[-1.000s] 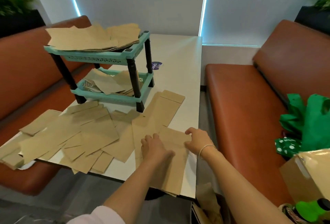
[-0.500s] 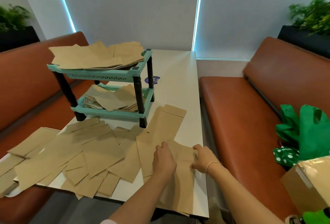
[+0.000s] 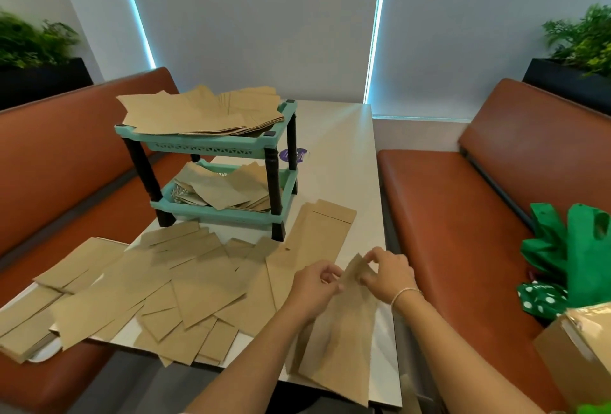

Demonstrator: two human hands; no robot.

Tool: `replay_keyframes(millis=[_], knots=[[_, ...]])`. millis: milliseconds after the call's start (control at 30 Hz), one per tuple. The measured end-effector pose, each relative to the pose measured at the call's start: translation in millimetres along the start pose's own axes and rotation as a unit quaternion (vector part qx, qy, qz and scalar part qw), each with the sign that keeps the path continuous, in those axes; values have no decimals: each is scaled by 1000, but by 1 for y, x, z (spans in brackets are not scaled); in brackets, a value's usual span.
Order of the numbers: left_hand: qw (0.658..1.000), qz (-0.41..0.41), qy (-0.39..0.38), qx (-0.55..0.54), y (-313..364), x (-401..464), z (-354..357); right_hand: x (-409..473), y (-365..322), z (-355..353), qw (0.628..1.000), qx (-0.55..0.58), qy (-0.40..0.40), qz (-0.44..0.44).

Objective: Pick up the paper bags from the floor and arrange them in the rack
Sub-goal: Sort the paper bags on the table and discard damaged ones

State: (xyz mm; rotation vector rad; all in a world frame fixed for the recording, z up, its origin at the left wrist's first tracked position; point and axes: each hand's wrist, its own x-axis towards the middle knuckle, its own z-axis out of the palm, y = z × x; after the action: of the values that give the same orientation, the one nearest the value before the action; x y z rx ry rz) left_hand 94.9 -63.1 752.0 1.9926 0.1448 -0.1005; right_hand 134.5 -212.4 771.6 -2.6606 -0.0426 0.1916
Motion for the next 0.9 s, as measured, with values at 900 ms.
replay_keyframes(millis=[900], knots=[[972,-165,-19,166,-11,0,27,-26,-2,-99,992,-16,123,-26]])
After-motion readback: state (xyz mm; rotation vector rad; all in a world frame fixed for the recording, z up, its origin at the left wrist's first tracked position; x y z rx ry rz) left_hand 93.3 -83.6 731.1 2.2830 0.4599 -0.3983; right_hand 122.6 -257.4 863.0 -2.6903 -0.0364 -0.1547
